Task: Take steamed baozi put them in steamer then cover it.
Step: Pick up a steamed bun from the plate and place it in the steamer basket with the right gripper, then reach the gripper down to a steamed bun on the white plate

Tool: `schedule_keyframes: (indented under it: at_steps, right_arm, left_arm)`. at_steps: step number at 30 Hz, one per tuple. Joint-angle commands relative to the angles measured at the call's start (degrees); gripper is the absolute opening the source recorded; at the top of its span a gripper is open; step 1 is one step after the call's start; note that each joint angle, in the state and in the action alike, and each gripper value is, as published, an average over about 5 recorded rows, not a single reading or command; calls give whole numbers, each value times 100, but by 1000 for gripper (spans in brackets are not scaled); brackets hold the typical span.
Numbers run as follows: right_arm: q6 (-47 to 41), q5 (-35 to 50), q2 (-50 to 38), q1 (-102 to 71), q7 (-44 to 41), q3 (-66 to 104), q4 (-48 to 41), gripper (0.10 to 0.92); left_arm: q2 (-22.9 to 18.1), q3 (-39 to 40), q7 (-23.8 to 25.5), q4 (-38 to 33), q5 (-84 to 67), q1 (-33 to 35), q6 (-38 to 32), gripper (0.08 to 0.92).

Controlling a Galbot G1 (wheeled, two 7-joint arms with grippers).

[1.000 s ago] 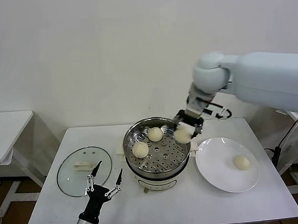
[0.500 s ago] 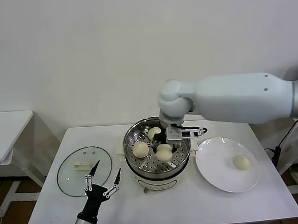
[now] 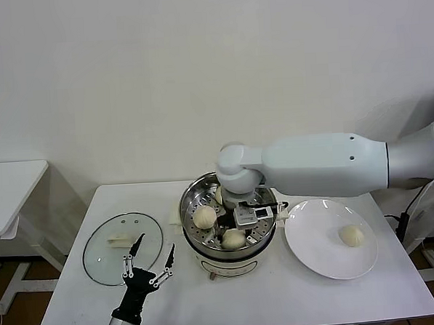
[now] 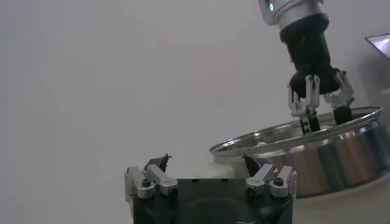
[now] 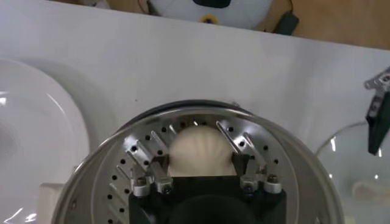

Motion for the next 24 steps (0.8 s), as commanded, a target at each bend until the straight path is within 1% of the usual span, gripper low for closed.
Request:
schedule_keyframes:
  at_steps: [1,8,14,19,24]
  right_arm:
    - [97,-382,93,-257,50,98,-87,807]
    - [71,-276,-234,-4,-101,409,14,822]
    - [-78,405,-1088,518,-522,871,86,823]
    - [-704,1321,-2055,872,-813,732,-155,823]
    - [-1749,2150,-2909,944,-983,430,-932,823]
  left_arm:
    - [2,-18,-6,15,-27,0,-8,823]
    - [9,-15,-4,35,-55,-14,-1,823]
    - [-4,44,-2,22,-47,-37,27,823]
    - [-6,73,-2,17,-6,-42,40,823]
    - [-6,94,-3,-4,19,-42,63,823]
